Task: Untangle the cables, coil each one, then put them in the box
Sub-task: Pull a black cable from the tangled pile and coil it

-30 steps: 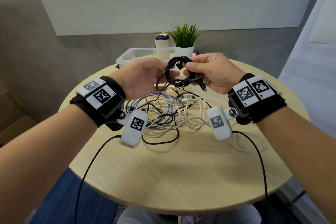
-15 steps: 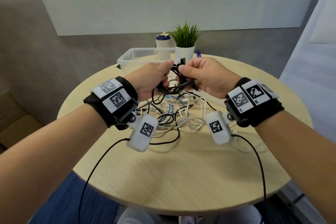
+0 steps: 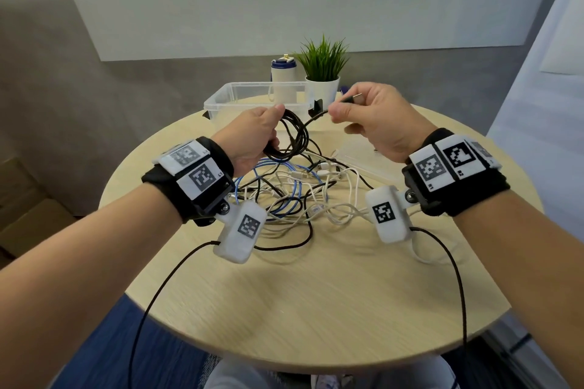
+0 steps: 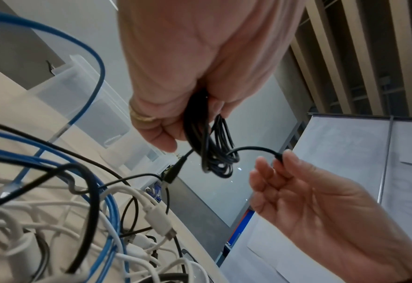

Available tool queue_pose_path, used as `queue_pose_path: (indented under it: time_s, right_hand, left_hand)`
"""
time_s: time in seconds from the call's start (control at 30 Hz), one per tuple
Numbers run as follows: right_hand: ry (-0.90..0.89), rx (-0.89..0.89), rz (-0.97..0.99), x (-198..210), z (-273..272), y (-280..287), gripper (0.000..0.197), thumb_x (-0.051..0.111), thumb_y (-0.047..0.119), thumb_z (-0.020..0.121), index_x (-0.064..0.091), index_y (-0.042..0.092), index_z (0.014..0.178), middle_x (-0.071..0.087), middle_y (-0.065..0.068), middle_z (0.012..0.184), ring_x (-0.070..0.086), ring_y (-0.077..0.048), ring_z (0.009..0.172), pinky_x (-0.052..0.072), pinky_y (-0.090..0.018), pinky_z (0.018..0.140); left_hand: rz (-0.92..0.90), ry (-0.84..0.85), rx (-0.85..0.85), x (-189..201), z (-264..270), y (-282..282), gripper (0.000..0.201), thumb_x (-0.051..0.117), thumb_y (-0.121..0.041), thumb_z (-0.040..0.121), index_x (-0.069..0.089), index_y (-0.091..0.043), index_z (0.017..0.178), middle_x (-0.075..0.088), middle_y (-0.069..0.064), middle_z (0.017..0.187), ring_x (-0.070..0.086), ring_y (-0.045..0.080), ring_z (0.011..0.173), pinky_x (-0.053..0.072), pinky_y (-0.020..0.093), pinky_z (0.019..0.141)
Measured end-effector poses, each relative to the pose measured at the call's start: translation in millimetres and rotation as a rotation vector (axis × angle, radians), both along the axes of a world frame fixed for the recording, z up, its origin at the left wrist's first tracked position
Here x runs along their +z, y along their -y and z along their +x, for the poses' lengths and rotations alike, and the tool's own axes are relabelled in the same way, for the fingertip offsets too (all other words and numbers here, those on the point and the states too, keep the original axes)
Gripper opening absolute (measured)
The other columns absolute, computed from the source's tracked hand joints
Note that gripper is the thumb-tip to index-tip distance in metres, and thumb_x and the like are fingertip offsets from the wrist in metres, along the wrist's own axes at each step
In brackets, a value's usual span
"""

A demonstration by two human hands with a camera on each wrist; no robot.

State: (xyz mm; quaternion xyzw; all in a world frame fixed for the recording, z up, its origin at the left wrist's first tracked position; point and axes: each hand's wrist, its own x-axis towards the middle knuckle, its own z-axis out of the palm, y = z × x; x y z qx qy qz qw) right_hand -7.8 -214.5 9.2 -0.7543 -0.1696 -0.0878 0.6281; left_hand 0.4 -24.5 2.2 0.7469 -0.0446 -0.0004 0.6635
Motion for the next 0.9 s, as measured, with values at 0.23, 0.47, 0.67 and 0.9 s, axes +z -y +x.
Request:
queue_pose_path:
  time_s: [0.23,0.47,0.67,0.9]
  right_hand:
    - [-0.156,0.312,0.292,4.5,-5.8,-2.5,0.016,0.041,0.015,0.1,0.049,0.003,0.105,0.071,-0.016,0.089,0.07,-0.025,0.088,0.055,-0.04,0.088]
    - [-0.19,0.111,0.42,4.2,0.0,-5.3,0.011,0.046,0.008,0.098,0.046,0.009,0.087,0.058,-0.006,0.062,0.065,-0.019,0.057,0.06,-0.04,0.061]
    - [-0.102,-0.141,0.324,1.5,8.0,1.8,0.014,0.054,-0.001,0.093,0.047,0.012,0.089,0.058,-0.008,0.065,0.059,-0.014,0.049,0.054,-0.03,0.05]
    - [-0.209,-0.007,0.082,-4.0,5.8,1.0,0.059,0.061,0.004,0.089,0.036,0.014,0.141,0.057,-0.001,0.113,0.058,-0.017,0.075,0.049,-0.032,0.06]
  left_hand:
    - [-0.029,0.023,0.027,-1.5,2.8,1.1,0.026,0.039,-0.032,0.101,0.047,-0.017,0.082,0.032,-0.001,0.064,0.035,0.011,0.057,0.037,0.023,0.059]
    - [-0.074,0.019,-0.052,-3.6,3.2,-1.5,0.03,0.035,-0.034,0.102,0.043,-0.018,0.078,0.036,-0.004,0.059,0.036,0.012,0.06,0.04,0.024,0.063]
    - [-0.048,0.058,-0.267,-8.0,-5.2,6.0,0.032,0.033,-0.026,0.103,0.055,-0.013,0.085,0.047,-0.009,0.05,0.049,0.007,0.056,0.041,0.024,0.069]
    - [-0.203,-0.04,-0.405,-7.2,-12.4,7.2,0.02,0.034,-0.014,0.102,0.052,-0.012,0.095,0.064,-0.002,0.068,0.063,0.01,0.07,0.051,0.029,0.082]
